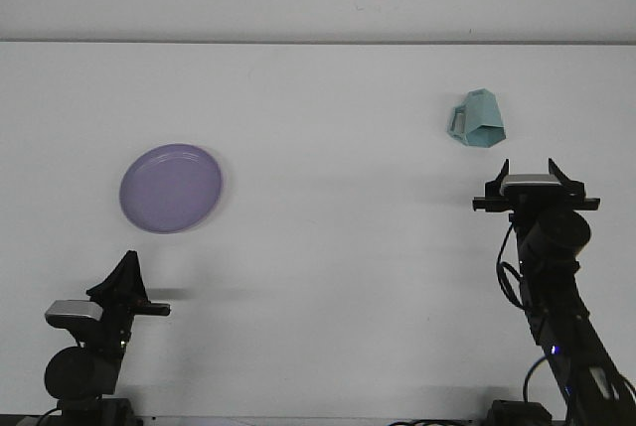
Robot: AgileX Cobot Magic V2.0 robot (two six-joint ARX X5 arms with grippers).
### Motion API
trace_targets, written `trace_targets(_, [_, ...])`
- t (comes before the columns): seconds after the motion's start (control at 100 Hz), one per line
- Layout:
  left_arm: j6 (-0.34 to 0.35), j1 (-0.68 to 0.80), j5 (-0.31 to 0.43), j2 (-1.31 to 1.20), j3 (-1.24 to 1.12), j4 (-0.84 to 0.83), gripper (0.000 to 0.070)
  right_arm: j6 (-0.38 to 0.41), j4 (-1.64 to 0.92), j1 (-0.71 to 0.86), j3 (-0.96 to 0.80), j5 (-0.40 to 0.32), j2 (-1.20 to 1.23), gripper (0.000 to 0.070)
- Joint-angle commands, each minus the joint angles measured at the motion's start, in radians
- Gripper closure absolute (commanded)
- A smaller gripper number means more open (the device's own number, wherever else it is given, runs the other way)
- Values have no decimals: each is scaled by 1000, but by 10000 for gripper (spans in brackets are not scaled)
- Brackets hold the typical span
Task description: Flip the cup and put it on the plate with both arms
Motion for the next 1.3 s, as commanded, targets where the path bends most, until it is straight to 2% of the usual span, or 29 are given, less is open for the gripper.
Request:
trace_targets(0.0, [-2, 0, -2, 0, 11, 13, 686, -37, 108, -16, 4, -23, 119, 230])
trace_targets(0.14, [-2, 0, -2, 0, 11, 13, 686, -113, 261, -47, 44, -84, 348, 230])
trace_targets(0.28, [-2, 0, -2, 0, 11, 13, 686, -182, 301, -76, 177, -121, 571, 230])
trace_targets(0.5, [-2, 0, -2, 0, 11, 13, 686, -219, 290, -113, 401, -123, 820, 230])
trace_targets(0.62, [-2, 0, -2, 0, 11, 13, 686, -241, 269, -129, 484, -137, 900, 231])
trace_targets(0.9, [-1, 0, -2, 0, 11, 13, 686, -267, 262, -157, 650, -263, 1033, 237])
trace_targets(0.97, [4, 0, -2, 0, 11, 13, 686, -272, 248, -159, 678, -266, 1047, 252])
trace_targets(1.06, [6, 0, -2, 0, 11, 12, 686, -289, 245, -164, 708, -314, 1067, 291])
trace_targets(1.14, [7, 0, -2, 0, 11, 12, 686, -289, 239, -167, 729, -359, 1078, 297])
trace_targets(1.18, [7, 0, -2, 0, 11, 12, 686, -290, 233, -168, 739, -365, 1082, 321])
trace_targets(1.21, [6, 0, -2, 0, 11, 12, 686, -291, 227, -168, 744, -365, 1083, 373])
trace_targets(1.24, [6, 0, -2, 0, 11, 13, 686, -292, 221, -168, 747, -370, 1083, 456])
trace_targets(1.29, [6, 0, -2, 0, 11, 13, 686, -292, 219, -168, 750, -394, 1083, 636])
